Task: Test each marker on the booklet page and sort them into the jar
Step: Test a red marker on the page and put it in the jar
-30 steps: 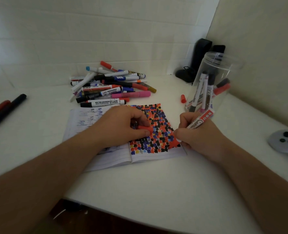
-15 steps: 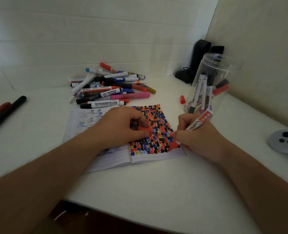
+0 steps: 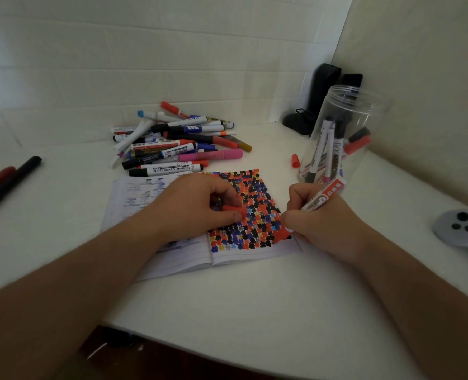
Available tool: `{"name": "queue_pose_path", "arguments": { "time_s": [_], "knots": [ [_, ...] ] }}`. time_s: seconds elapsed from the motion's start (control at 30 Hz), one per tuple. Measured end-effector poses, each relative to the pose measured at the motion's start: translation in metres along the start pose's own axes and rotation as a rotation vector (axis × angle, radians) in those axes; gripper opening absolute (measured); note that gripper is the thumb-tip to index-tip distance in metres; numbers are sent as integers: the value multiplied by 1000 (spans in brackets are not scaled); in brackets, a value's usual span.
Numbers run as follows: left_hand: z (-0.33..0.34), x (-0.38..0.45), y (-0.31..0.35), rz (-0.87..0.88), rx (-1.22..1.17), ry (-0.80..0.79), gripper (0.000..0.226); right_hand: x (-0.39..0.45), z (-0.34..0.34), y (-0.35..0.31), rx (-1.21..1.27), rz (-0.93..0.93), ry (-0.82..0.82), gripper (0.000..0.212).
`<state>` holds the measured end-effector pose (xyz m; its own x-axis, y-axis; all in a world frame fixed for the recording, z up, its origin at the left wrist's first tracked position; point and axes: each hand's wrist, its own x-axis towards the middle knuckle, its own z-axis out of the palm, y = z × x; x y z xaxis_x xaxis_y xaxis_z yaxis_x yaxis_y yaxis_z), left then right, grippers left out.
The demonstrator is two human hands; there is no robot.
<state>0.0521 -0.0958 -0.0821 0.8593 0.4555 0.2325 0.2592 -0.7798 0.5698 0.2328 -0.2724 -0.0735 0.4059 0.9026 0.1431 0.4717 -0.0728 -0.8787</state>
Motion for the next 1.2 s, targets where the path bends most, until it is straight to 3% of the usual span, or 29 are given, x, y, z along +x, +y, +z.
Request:
{"name": "queue_pose_path", "arguments": {
  "time_s": [0.43,0.67,1.2],
  "knots": [
    [0,1,-1,6,13,-11,20,1,0,-1,29,9,-12,30],
    [-1,1,0,25,9,-33,19,2,-1,-1,239,-59,52,25],
    [-2,-1,-2,30,-41,-19,19,0,2,1,190,-168,-13,26]
  ]
}}
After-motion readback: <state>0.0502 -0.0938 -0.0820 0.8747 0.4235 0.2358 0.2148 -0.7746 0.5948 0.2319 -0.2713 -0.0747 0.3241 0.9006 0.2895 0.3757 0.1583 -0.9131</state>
